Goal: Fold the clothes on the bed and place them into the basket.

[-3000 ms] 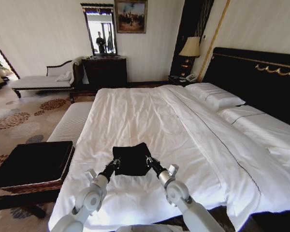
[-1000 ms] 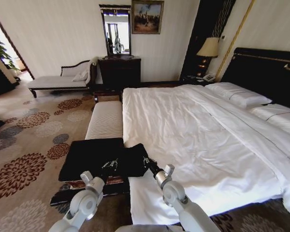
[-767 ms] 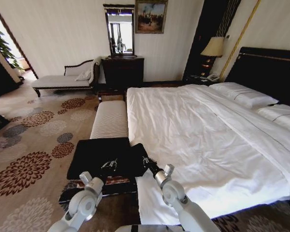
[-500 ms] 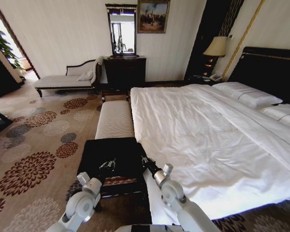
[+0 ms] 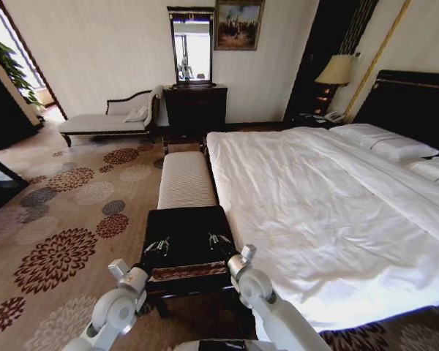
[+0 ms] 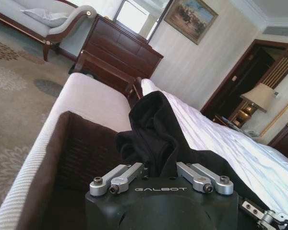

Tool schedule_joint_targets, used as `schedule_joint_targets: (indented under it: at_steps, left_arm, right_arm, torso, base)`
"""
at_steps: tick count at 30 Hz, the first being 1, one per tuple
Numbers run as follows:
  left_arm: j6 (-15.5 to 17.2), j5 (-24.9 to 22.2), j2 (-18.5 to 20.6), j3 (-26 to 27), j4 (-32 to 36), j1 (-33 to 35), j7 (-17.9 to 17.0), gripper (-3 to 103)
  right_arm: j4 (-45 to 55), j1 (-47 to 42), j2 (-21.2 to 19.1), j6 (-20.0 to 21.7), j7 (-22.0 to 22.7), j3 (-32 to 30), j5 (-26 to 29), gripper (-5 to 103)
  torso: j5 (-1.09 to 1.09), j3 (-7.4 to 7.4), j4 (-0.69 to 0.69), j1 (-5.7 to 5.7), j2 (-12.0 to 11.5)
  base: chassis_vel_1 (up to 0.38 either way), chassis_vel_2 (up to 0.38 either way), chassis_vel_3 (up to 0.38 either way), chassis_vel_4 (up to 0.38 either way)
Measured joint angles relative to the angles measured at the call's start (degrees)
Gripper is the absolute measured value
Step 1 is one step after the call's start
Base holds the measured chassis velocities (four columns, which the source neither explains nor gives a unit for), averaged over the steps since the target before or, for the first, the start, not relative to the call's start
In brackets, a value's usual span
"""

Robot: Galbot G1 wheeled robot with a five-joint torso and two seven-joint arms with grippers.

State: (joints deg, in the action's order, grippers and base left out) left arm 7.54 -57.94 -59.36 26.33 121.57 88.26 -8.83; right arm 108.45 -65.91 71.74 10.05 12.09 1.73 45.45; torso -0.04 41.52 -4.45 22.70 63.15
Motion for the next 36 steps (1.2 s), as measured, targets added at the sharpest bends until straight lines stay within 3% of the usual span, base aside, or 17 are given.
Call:
schedule_joint_targets:
  at_steps: [9, 16, 26, 30, 36]
  left_arm:
    - [1.24, -3.85, 2.06, -0.50, -4.16, -5.24, -2.37, 11]
    - [2.14, -7.06, 4.19, -3.85, -9.43, -13.20, -4.35, 11]
    - [2.57, -6.79, 6.67, -10.91, -16.63, -20.56, -4.76, 11]
    - [2.58, -5.99, 6.43, -11.30, -18.47, -20.18, -4.75, 11]
    - [3.01, -5.90, 6.19, -16.00, -22.59, -24.56, -5.85, 11]
  right_arm:
    - [-3.39, 7.12, 0.41, 1.80, 3.78, 4.60, 5.34, 8]
    - [-6.92, 15.02, 0.48, 5.35, 10.40, 9.87, 12.57, 8]
    - [-9.97, 23.14, 0.61, 9.37, 17.36, 15.53, 18.53, 8]
    - [-11.15, 26.38, 0.70, 10.19, 18.48, 17.78, 20.60, 8]
    - [-12.54, 29.15, 0.46, 12.25, 21.16, 19.86, 24.20, 8]
  torso:
    - [0.05, 0.01, -0.03, 0.00, -0.01]
    - [0.03, 0.01, 0.00, 0.00, 0.00]
    - [0.04, 0.02, -0.04, 0.01, -0.01]
    - [0.05, 0.01, 0.03, 0.00, 0.00]
    - [0.04, 0.01, -0.04, 0.00, -0.01]
  base:
    - [0.000, 0.000, 0.000, 0.000]
    - [0.000, 0.000, 0.000, 0.000]
    - [0.000, 0.000, 0.000, 0.000]
    - [0.000, 0.000, 0.000, 0.000]
    - [0.000, 0.000, 0.000, 0.000]
